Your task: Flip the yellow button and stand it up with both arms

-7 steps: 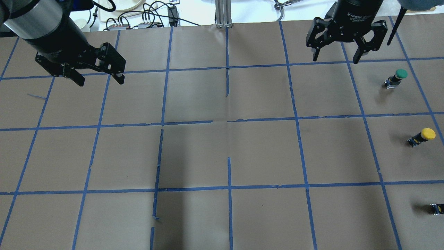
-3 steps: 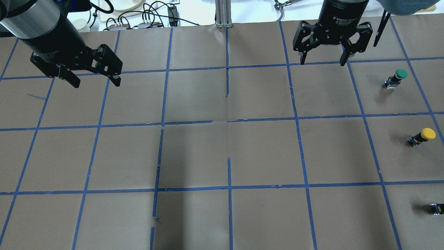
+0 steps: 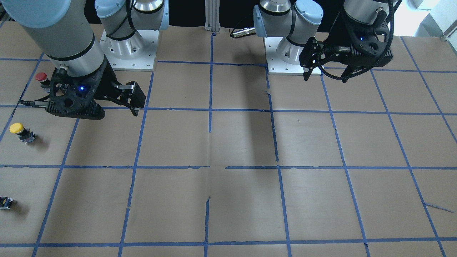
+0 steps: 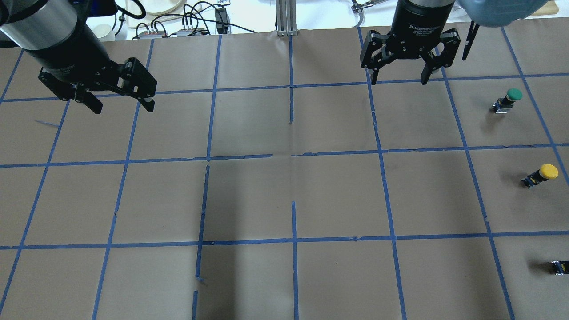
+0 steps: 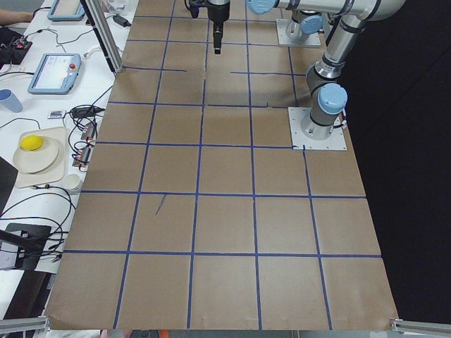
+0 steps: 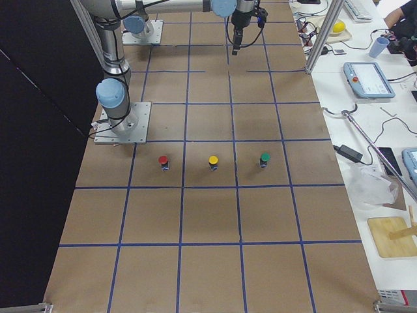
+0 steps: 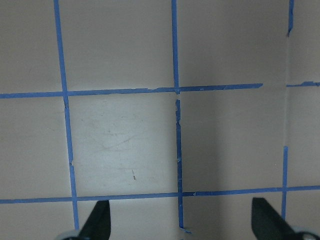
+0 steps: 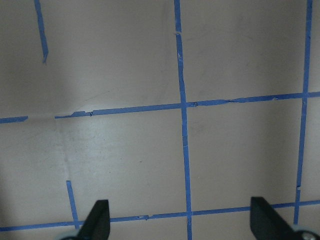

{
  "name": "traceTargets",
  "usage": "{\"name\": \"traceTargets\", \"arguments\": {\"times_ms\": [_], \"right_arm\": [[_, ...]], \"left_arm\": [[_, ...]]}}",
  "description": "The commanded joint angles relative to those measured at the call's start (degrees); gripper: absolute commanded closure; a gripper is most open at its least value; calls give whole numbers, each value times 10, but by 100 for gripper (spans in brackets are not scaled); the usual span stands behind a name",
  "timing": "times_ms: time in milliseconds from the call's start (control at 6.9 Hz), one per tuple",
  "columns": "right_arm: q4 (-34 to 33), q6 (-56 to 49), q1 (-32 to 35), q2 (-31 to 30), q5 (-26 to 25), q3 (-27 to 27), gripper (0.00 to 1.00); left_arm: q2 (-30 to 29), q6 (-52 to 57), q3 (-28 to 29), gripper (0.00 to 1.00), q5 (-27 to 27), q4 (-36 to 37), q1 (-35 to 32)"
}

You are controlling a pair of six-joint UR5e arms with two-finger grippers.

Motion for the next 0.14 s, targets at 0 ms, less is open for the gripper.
{"name": "traceTargets", "arguments": {"times_ms": [0], "right_arm": [[-5, 1, 2, 1, 1, 0, 0]], "left_arm": [[0, 0, 0, 0, 0, 0, 0]]}}
